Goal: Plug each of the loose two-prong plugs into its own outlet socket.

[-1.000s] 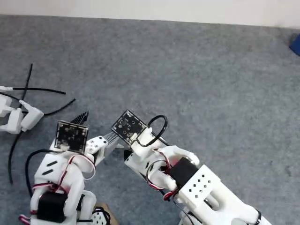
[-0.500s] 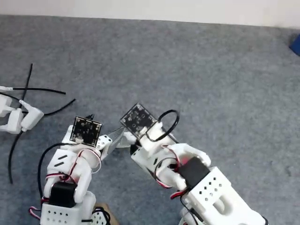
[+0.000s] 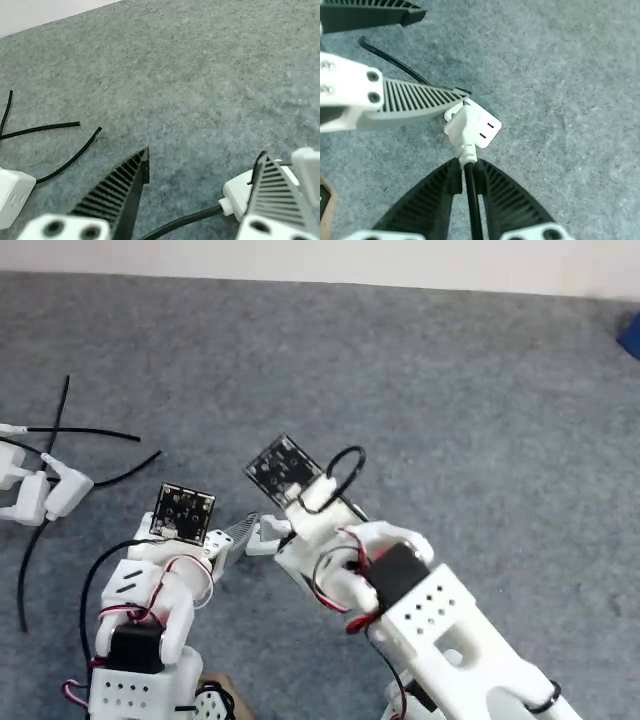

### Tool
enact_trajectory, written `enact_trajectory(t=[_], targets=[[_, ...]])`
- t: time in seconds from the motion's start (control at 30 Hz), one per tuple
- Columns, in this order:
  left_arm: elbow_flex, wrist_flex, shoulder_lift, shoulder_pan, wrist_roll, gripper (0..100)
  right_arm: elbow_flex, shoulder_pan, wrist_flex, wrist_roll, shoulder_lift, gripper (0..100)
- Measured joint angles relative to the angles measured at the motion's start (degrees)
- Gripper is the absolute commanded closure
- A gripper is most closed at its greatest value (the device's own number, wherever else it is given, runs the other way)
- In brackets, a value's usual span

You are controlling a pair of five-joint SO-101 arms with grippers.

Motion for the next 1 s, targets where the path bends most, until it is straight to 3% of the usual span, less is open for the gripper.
enact_trajectory(t=[0.33, 0.5, 0.77, 1.0], targets=[[4.8, -8.7, 0.1, -8.1, 3.5, 67, -24.8, 6.3, 22.2, 12.2, 18.0, 99.1], [5.1, -10.2, 0.1, -10.9, 5.9, 67, -42.5, 6.4, 32.9, 12.7, 36.2, 99.1], [5.1, -10.2, 0.1, -11.1, 9.1, 67, -47.1, 2.1, 28.8, 3.4, 41.8, 99.1], [5.1, -11.4, 0.1, -8.0, 9.1, 67, -37.1, -6.4, 20.1, -3.0, 41.8, 99.1]])
